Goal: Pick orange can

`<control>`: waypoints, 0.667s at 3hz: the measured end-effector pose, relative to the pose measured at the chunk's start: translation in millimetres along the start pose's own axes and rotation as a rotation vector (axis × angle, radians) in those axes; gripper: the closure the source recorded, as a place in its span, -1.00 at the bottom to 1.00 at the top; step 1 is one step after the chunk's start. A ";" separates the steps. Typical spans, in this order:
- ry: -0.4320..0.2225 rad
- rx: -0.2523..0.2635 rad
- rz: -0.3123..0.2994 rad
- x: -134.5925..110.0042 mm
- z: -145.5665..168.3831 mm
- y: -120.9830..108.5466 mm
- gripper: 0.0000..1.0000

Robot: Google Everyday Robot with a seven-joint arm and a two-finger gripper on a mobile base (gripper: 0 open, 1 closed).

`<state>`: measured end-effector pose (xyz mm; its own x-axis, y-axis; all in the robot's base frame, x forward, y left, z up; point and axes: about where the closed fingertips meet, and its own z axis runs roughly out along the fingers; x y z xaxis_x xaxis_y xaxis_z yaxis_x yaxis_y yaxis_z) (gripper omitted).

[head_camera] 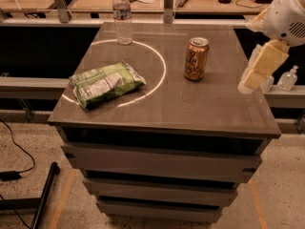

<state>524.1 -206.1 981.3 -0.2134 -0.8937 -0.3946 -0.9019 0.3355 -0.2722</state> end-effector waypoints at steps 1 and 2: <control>-0.157 0.003 0.037 -36.8 28.5 -35.9 -1.00; -0.220 0.026 0.054 -63.7 64.9 -61.7 -1.00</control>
Offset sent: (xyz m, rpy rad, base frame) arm 0.1186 0.0707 -0.0150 0.2672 -0.1181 0.0014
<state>617.7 -150.6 966.2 -0.1711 -0.7887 -0.5905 -0.8808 0.3910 -0.2671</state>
